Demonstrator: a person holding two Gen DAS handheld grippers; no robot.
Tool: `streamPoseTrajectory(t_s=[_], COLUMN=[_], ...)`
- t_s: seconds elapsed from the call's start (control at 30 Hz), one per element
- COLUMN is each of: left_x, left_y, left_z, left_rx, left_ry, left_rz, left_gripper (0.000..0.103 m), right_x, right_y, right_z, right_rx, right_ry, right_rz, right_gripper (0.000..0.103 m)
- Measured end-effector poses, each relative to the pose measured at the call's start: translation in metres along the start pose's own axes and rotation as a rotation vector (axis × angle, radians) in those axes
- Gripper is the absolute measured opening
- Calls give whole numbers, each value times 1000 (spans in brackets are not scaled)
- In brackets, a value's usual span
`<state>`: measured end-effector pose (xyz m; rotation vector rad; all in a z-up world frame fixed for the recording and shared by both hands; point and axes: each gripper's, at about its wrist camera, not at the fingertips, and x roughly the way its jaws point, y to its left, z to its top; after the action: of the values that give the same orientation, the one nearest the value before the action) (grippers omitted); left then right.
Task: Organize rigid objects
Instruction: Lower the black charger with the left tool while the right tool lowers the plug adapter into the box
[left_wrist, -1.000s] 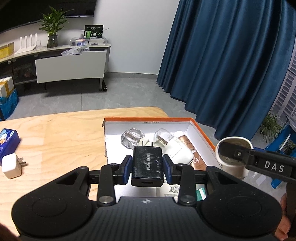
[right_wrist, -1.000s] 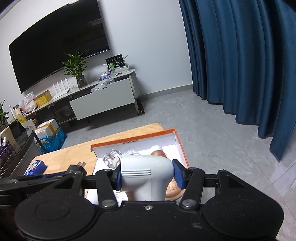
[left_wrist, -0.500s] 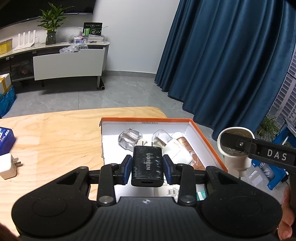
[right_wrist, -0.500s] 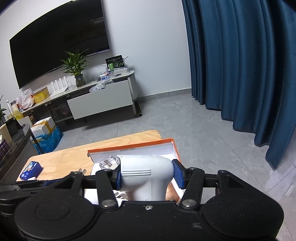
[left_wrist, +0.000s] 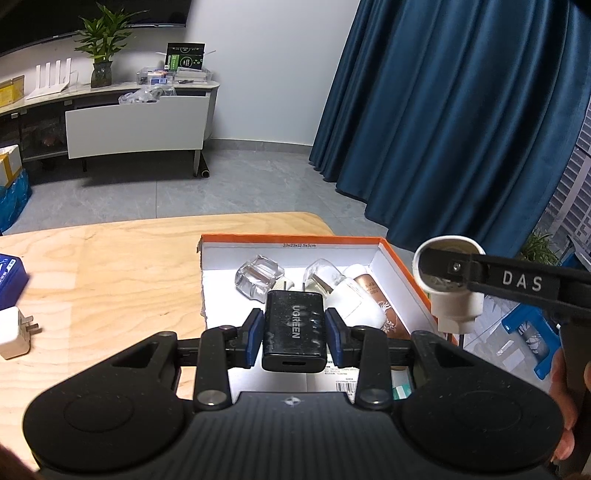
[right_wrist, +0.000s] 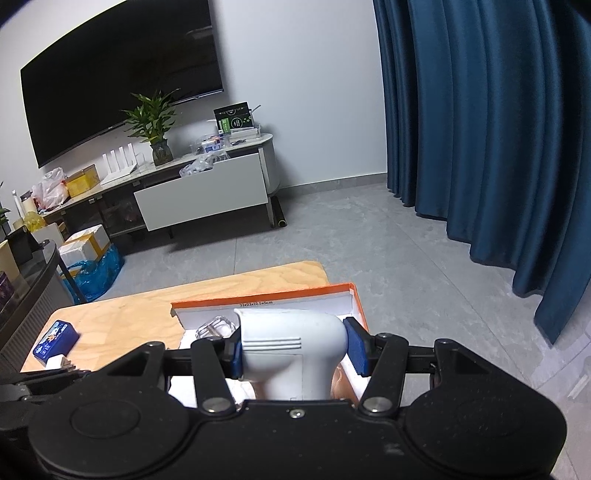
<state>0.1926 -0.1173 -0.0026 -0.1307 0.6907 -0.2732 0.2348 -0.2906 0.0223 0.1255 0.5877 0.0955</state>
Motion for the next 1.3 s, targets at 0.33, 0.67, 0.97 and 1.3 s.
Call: streamPoseTrajectory(t_s=[0.33, 0.67, 0.97, 1.3], left_x=[3, 7, 13, 19], left_y=[2, 5, 7, 10], left_z=[-1, 1, 2, 2], left_rx=[0, -14, -9, -15], left_ry=[5, 14, 19, 36], left_rz=[7, 3, 0, 2], left_gripper=[36, 36, 36, 36], right_x=[9, 24, 40, 59], right_y=[4, 4, 5, 4], right_z=[7, 11, 11, 15], right_rx=[-10, -16, -36, -43], right_ry=[0, 13, 31, 54], right_rz=[-3, -17, -36, -52], right_gripper=[63, 63, 63, 63])
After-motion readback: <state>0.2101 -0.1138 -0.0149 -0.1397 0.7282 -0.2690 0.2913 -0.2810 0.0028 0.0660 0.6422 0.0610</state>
